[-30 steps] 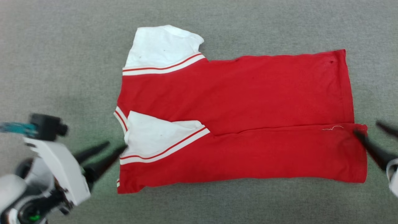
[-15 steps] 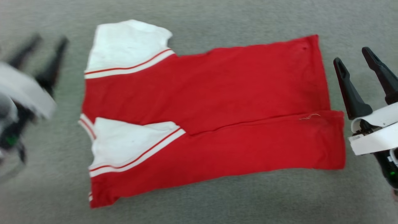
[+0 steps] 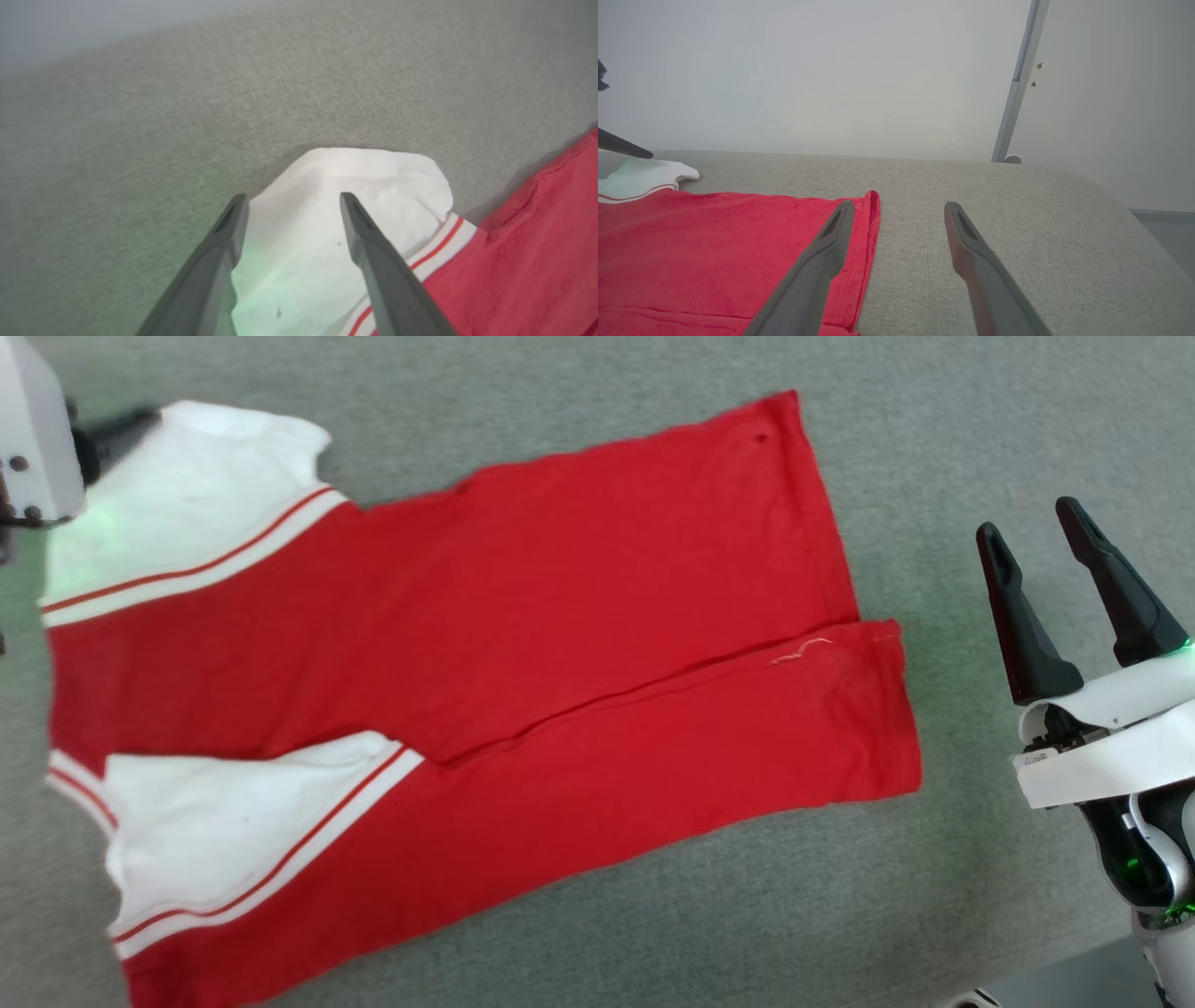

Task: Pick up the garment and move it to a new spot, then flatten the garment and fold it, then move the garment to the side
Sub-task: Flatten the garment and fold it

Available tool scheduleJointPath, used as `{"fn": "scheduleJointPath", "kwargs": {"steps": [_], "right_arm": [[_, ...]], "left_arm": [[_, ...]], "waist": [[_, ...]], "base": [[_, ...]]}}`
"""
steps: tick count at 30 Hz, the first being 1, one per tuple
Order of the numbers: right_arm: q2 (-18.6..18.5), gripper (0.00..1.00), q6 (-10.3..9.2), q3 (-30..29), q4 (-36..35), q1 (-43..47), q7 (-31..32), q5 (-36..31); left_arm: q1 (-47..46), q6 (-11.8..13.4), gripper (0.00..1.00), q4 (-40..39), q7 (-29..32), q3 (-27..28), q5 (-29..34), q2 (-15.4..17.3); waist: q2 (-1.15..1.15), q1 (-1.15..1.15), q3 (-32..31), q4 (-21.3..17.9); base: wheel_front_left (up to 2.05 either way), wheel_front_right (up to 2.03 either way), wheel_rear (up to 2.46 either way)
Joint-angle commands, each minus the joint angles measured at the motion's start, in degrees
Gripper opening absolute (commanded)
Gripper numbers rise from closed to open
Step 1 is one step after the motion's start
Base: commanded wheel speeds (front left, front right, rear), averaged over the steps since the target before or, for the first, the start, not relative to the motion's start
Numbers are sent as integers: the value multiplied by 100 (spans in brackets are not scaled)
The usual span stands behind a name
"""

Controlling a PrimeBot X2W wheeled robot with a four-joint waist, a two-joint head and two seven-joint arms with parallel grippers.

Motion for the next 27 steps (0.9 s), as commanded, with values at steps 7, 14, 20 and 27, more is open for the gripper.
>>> {"fn": "scheduleJointPath", "kwargs": {"steps": [7,14,20,27], "right_arm": [[-16,100,-9,125,45,-183,-26,140],[-77,100,-9,209,64,-349,19,233],[-79,100,-9,222,84,-427,6,239],[-264,100,-9,436,1,-699,244,222]], "left_arm": [[-516,148,100,278,1415,-135,-317,-50],[-617,114,100,445,1475,-298,-25,46],[-410,-41,78,502,1537,-413,-96,-85],[-267,-203,0,531,1530,-467,-188,-304]], "waist": [[0,0,256,-181],[0,0,427,-173],[0,0,517,-139],[0,0,620,-68]], "base": [[0,0,0],[0,0,0],[0,0,0],[0,0,0]]}}
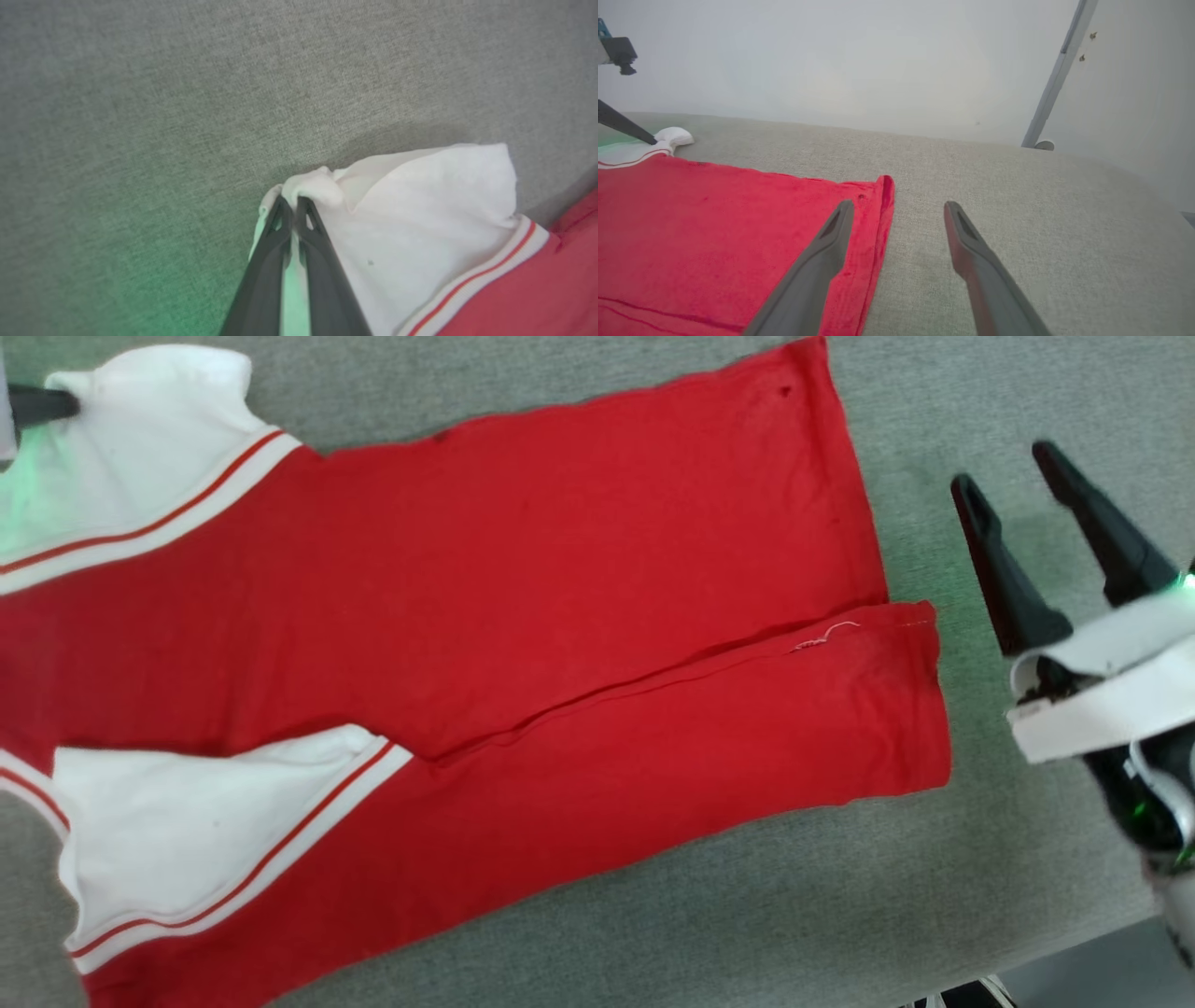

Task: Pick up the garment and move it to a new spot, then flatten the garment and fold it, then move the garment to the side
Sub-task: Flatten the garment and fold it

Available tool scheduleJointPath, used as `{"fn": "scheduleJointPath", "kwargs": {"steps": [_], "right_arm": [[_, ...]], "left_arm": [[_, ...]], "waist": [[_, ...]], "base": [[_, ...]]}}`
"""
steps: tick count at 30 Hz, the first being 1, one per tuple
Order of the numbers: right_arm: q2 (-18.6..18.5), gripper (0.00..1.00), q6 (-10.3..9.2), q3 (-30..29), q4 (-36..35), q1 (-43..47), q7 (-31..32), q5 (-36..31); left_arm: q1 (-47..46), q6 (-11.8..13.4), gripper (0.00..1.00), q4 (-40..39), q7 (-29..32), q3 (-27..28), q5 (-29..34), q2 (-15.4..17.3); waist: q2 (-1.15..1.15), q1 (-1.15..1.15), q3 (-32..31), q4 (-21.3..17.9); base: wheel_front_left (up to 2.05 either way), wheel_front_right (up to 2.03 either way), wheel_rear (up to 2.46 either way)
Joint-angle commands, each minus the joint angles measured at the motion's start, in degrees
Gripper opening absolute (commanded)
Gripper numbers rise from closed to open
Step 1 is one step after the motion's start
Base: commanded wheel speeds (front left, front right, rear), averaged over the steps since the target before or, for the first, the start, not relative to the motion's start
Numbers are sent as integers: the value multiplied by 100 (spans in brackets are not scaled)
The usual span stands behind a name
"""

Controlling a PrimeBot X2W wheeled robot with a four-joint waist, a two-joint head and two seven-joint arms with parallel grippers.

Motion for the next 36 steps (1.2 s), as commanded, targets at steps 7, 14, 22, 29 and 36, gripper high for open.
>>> {"fn": "scheduleJointPath", "kwargs": {"steps": [7,14,22,29,36], "right_arm": [[-360,100,-9,541,165,-1153,1213,242],[-589,100,-9,1165,1068,-2583,3228,939],[-529,100,-9,1753,2008,-3463,4432,1369],[-560,0,-9,2253,2460,-3534,4329,1459],[-867,0,-10,2369,2527,-3298,3587,1608]], "left_arm": [[276,-204,0,26,-98,-175,-38,-447],[128,-391,0,-181,-292,-229,61,-732],[97,-517,0,-292,-535,-264,99,-961],[172,-572,0,-262,-791,-233,-7,-1139],[414,-603,0,-512,-1623,-142,-124,-1294]], "waist": [[0,0,48,191],[0,0,187,488],[0,0,286,736],[0,0,242,876],[0,0,-410,1221]], "base": [[0,0,0],[0,0,0],[0,0,0],[0,0,0],[0,0,0]]}}
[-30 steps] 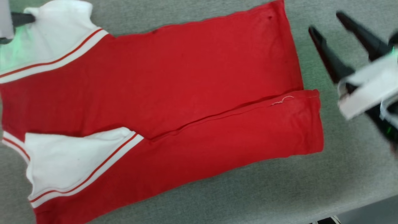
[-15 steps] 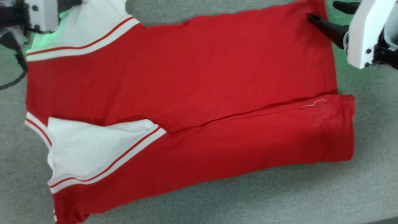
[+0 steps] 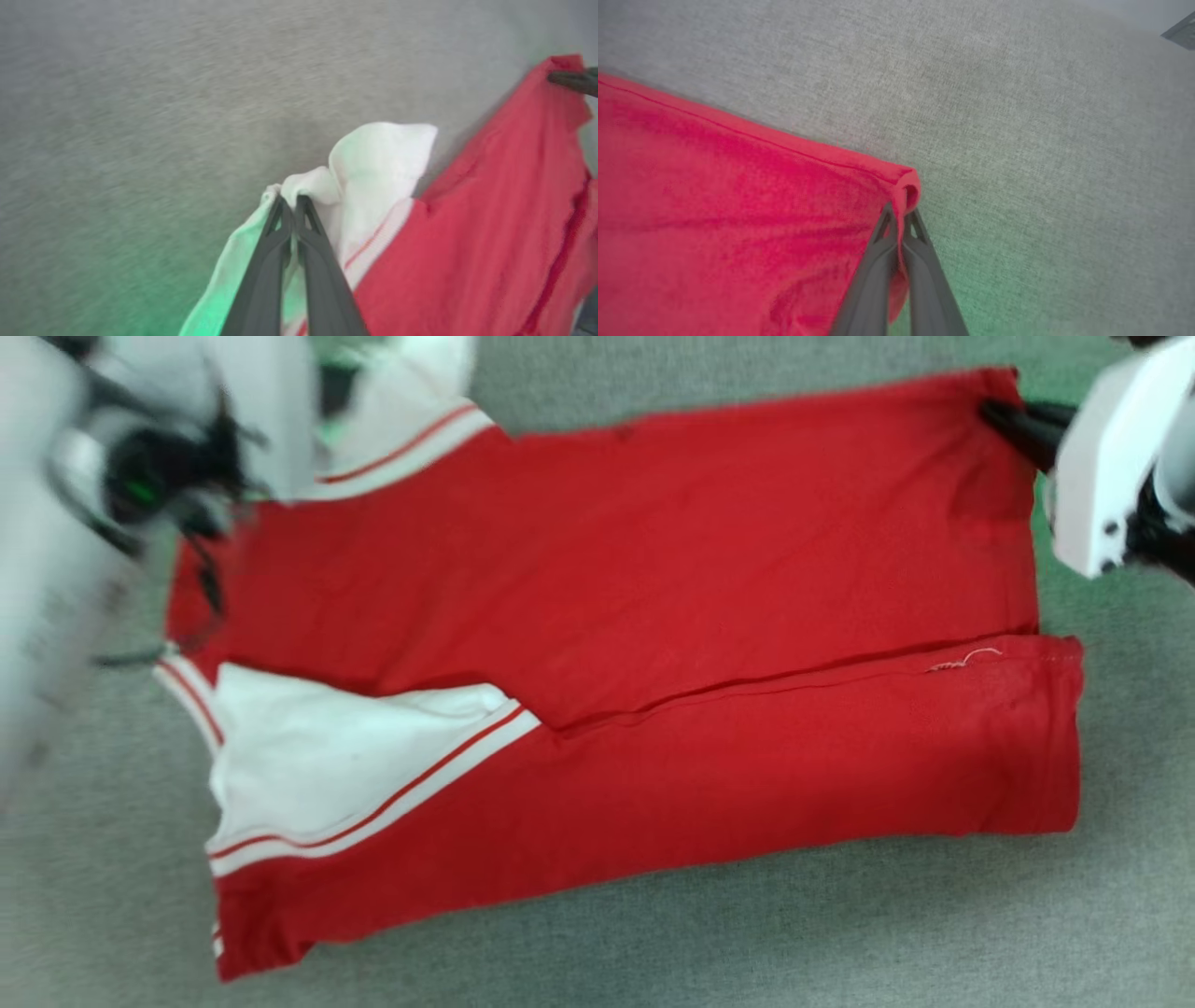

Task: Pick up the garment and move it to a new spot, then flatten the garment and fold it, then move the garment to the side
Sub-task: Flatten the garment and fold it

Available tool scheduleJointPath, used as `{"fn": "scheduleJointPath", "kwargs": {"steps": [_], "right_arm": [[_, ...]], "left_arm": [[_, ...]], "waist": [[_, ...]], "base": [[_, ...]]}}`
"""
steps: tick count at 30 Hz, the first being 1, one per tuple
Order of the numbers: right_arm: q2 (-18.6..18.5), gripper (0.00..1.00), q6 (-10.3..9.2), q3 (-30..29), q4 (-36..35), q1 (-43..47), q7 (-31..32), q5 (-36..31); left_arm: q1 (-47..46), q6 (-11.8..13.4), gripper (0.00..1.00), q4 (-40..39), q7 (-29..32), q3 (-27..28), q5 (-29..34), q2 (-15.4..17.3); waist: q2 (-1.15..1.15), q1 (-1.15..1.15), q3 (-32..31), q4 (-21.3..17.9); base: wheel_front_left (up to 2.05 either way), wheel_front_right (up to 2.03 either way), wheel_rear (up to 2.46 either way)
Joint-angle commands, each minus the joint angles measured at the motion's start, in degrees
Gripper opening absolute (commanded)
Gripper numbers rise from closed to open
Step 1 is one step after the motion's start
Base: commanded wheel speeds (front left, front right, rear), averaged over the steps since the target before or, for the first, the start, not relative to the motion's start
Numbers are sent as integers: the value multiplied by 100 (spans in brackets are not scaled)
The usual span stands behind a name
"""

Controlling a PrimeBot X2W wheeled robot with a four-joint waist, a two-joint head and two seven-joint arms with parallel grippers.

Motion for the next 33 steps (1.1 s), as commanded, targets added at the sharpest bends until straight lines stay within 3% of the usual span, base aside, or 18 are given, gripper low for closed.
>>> {"fn": "scheduleJointPath", "kwargs": {"steps": [1,9,19,27,33], "right_arm": [[-181,0,-11,66,-9,178,-145,1],[-698,0,-10,109,-555,882,-490,287],[-1648,0,-10,-210,-1630,2111,-635,526],[-2098,0,-10,-1002,-2308,3404,-704,622],[-2072,0,-10,-1775,-2689,4348,-714,512]], "left_arm": [[227,-35,0,-267,-221,-93,-39,-33],[949,-37,0,-1640,-1091,-302,-259,492],[2307,-37,0,-3134,-2075,-396,-543,1618],[3536,134,0,-4154,-3042,-339,-850,2496],[4221,326,0,-4599,-3674,-425,-927,2709]], "waist": [[0,0,-530,322],[0,0,-1287,752],[0,0,-1673,1077],[0,0,-1679,1075],[0,0,-1518,1115]], "base": [[0,0,0],[0,0,0],[0,0,0],[0,0,0],[0,0,0]]}}
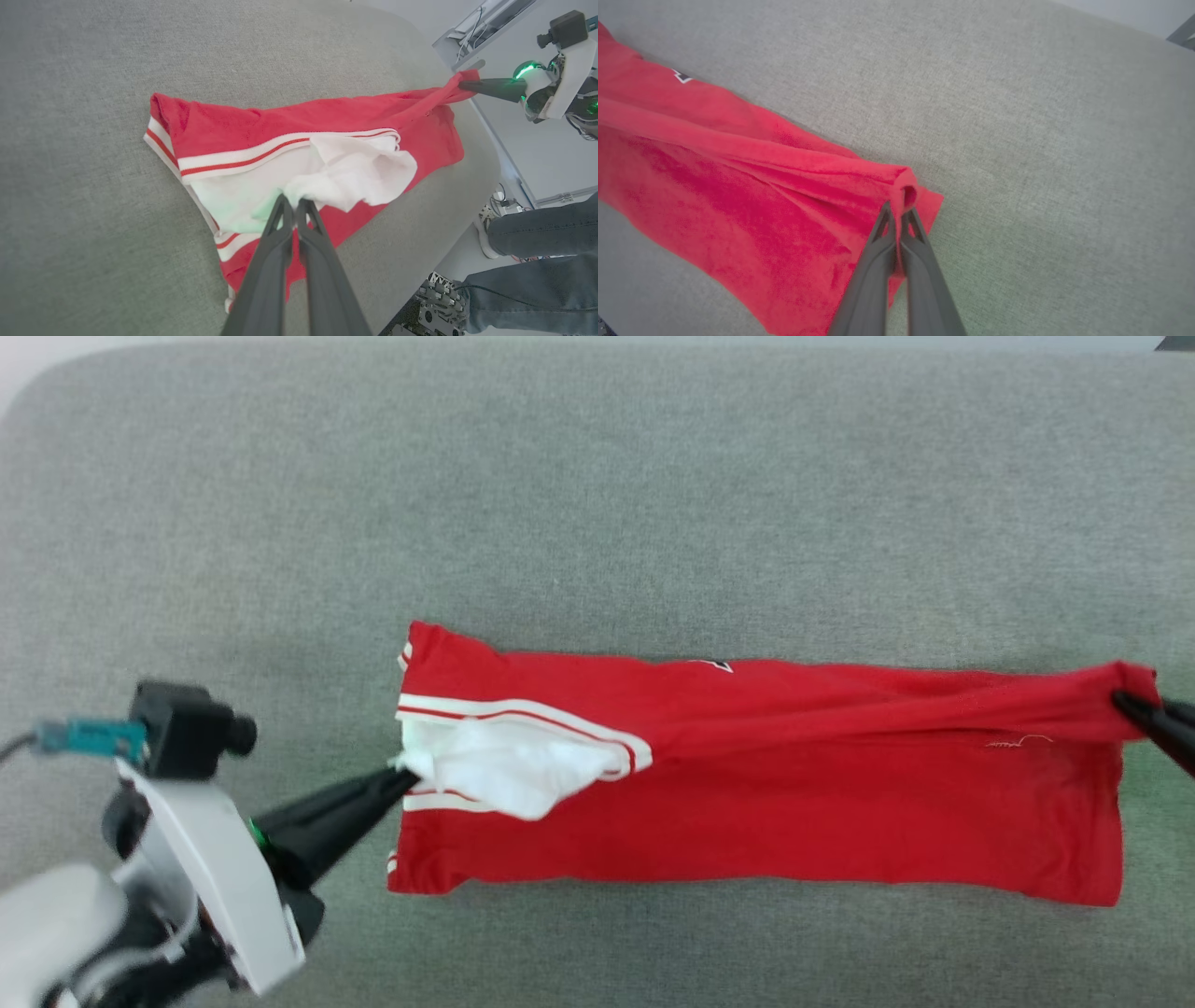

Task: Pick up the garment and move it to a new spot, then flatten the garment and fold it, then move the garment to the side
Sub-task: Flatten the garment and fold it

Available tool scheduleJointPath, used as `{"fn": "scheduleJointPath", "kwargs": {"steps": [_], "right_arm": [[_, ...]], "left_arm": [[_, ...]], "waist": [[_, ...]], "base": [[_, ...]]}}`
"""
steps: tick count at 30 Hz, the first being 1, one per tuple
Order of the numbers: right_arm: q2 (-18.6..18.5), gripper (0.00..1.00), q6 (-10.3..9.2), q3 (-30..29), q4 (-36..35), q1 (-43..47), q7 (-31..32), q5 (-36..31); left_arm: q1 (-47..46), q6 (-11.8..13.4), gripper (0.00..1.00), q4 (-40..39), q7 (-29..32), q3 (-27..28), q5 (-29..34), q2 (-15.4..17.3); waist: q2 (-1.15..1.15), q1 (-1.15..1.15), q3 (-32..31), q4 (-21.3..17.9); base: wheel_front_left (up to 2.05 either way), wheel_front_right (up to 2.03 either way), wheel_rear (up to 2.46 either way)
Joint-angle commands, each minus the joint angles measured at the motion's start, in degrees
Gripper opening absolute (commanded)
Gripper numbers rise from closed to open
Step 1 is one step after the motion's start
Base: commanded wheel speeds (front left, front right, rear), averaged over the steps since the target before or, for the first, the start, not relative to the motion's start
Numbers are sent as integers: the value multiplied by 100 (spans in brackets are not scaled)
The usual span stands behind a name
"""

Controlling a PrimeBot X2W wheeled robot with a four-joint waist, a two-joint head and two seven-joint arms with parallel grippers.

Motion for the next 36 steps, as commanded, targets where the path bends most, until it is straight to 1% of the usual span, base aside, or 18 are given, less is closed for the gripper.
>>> {"fn": "scheduleJointPath", "kwargs": {"steps": [1,2,5,10,13,17,20,21,22,23,24,25,26,27,31,36], "right_arm": [[62,0,-9,-283,-146,353,17,-97],[62,0,-9,-283,-146,353,17,-97],[189,0,-9,-550,-332,756,96,-177],[430,0,-9,-820,-426,1095,258,-531],[638,0,-9,-824,-441,1145,366,-698],[872,0,-9,-755,-415,1071,465,-900],[989,0,-9,-671,-330,990,419,-1073],[1022,27,-9,-639,-305,986,391,-1118],[1059,44,-8,-616,-278,993,369,-1148],[1094,92,-7,-598,-259,997,353,-1170],[1133,100,-6,-610,-248,1004,318,-1157],[1165,100,-6,-645,-240,1012,293,-1142],[1176,100,-7,-698,-228,1027,248,-1117],[1168,100,-9,-762,-211,1063,236,-1105],[1207,100,-9,-1017,-254,1234,175,-990],[1262,100,-9,-1445,-218,1601,214,-787]], "left_arm": [[233,54,0,-66,-166,-75,-3,-36],[233,54,0,-66,-166,-75,-3,-36],[380,68,0,9,-274,-195,105,-223],[410,-25,0,480,-364,-329,152,-716],[311,-110,0,908,-304,-408,210,-974],[224,-202,0,1287,-336,-435,223,-1215],[139,-223,0,1541,-459,-454,383,-1349],[151,-230,16,1616,-496,-465,412,-1398],[152,-237,27,1676,-545,-478,464,-1430],[148,-252,47,1720,-609,-472,486,-1464],[172,-262,52,1749,-667,-458,448,-1499],[207,-274,77,1765,-706,-459,421,-1519],[239,-284,96,1772,-776,-446,413,-1526],[275,-291,100,1776,-862,-426,383,-1551],[458,-310,100,1741,-1309,-329,409,-1589],[798,-317,100,1735,-1713,22,386,-1796]], "waist": [[0,0,120,42],[0,0,120,42],[0,0,250,79],[0,0,478,140],[0,0,574,141],[0,0,637,132],[0,0,618,126],[0,0,590,125],[0,0,550,124],[0,0,513,124],[0,0,463,128],[0,0,410,131],[0,0,356,138],[0,0,288,156],[0,0,68,241],[0,0,-141,430]], "base": [[0,0,0],[0,0,0],[0,0,0],[0,0,0],[0,0,0],[0,0,0],[0,0,0],[0,0,0],[0,0,0],[0,0,0],[0,0,0],[0,0,0],[0,0,0],[0,0,0],[0,0,0],[0,0,0]]}}
